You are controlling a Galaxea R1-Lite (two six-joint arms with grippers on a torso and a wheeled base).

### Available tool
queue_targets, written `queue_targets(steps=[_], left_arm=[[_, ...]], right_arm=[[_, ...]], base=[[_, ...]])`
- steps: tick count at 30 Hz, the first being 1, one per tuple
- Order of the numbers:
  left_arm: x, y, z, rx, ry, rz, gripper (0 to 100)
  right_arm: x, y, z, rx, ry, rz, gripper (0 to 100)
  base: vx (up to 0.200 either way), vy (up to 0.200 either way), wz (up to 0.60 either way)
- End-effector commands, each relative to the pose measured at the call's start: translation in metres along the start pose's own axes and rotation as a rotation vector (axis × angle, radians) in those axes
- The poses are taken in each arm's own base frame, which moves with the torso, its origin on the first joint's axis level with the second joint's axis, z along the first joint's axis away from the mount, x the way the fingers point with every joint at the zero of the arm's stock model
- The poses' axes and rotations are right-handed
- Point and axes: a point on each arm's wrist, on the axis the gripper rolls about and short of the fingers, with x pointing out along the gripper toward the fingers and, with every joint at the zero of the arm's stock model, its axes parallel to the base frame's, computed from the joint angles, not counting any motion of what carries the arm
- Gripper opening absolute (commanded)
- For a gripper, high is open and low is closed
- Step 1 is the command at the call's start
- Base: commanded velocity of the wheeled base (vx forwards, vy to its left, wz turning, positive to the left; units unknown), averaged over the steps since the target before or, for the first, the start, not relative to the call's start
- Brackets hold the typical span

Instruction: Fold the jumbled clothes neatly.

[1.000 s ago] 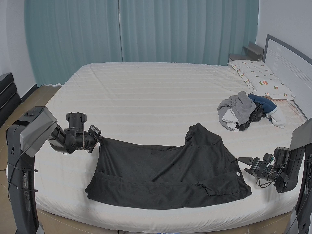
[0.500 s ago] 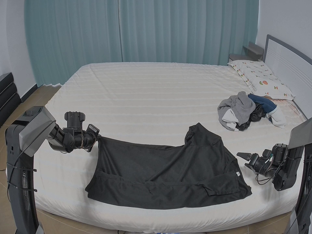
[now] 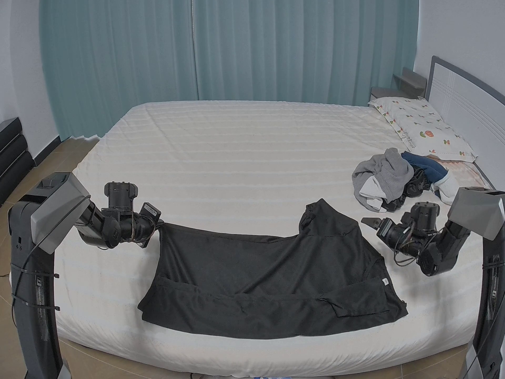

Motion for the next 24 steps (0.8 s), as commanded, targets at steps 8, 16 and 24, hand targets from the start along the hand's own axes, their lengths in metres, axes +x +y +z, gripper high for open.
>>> queue_targets(steps=[8, 16, 24], left_arm=[[-0.002, 0.000, 0.000, 0.000, 0.001, 0.002, 0], [-0.002, 0.001, -0.001, -0.001, 0.001, 0.003, 0], [-0.002, 0.001, -0.001, -0.001, 0.001, 0.003, 0]], right_arm=[[0.086, 0.021, 0.005, -0.026, 0.021, -0.058, 100], [0.107, 0.017, 0.001, -0.027, 0.028, -0.082, 100], [0.105, 0.020, 0.001, -0.025, 0.030, -0.079, 0]], base=[[0.000, 0.000, 0.00], [0.000, 0.000, 0.00], [0.000, 0.000, 0.00]])
